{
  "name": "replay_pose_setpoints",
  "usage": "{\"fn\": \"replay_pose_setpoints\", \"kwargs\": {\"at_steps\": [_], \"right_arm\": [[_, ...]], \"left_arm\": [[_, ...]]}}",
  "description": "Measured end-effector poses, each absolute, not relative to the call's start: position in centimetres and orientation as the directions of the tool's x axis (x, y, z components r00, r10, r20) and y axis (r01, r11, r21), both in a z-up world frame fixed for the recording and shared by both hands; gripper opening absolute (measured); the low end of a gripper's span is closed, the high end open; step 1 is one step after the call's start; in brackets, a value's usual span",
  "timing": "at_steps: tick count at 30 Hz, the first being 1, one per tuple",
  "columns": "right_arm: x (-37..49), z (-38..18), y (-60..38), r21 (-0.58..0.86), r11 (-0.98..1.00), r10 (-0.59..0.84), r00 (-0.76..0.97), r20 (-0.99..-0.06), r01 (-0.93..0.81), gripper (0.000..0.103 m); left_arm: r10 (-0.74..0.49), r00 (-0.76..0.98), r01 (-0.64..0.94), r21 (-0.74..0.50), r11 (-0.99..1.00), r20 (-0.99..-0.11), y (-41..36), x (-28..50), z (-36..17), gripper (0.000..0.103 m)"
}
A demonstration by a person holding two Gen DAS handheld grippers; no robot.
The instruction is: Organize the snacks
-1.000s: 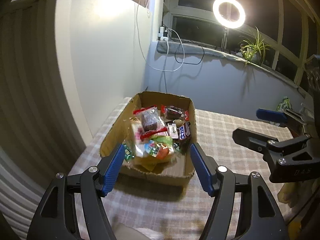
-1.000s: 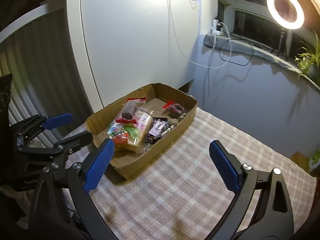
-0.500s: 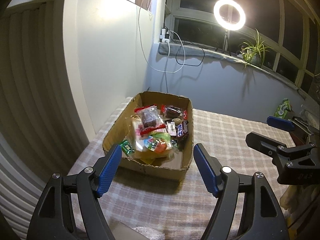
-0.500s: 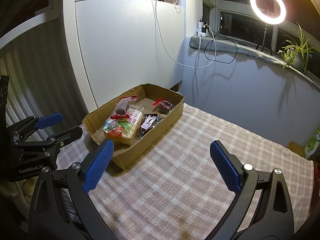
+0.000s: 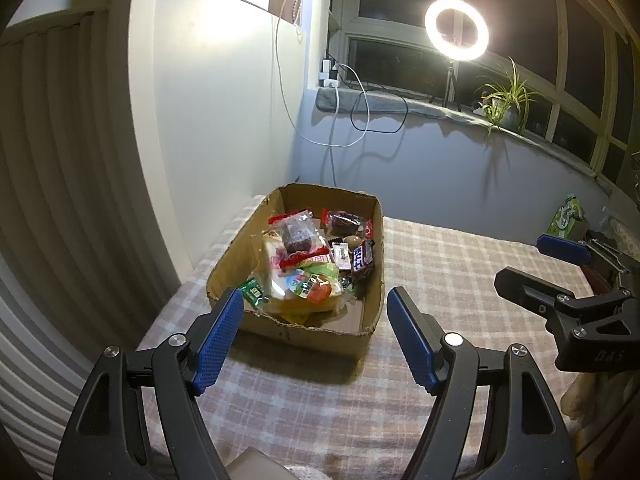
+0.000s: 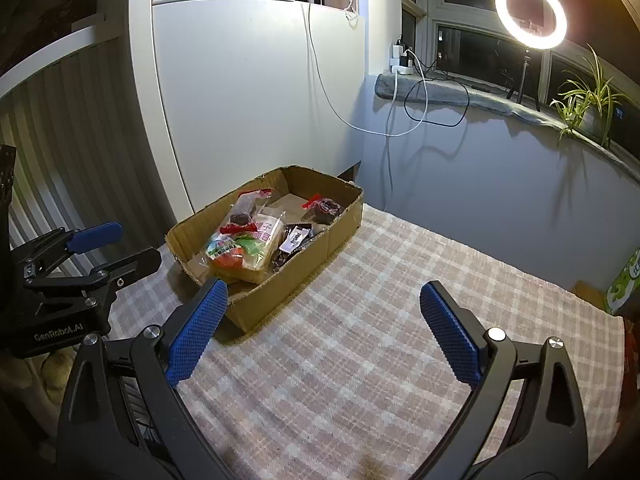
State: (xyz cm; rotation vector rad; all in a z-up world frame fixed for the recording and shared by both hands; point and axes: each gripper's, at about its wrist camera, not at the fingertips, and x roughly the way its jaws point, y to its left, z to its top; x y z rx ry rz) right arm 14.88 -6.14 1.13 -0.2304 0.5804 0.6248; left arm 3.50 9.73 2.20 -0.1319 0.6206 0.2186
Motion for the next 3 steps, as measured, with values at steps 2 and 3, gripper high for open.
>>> {"fn": "replay_pose_setpoints", "kwargs": {"at_steps": [2,3], "right_arm": [[14.83,1.08,-6.18,-0.035,0.794,0.480,0.662,-0.575,-0.606,0.099],[14.79,1.04,-6.28,-0.035,0.797,0.478,0.664,-0.574,-0.603,0.099]], "left_arm": [[0.163,0.791,-0.242,-0.057,0.969,-0.590,9.66,3.50,2.21,0.074],[0.163,0.790,-0.242,-0.056,0.969,-0.591,9.63,3.50,2.19,0.075]]}}
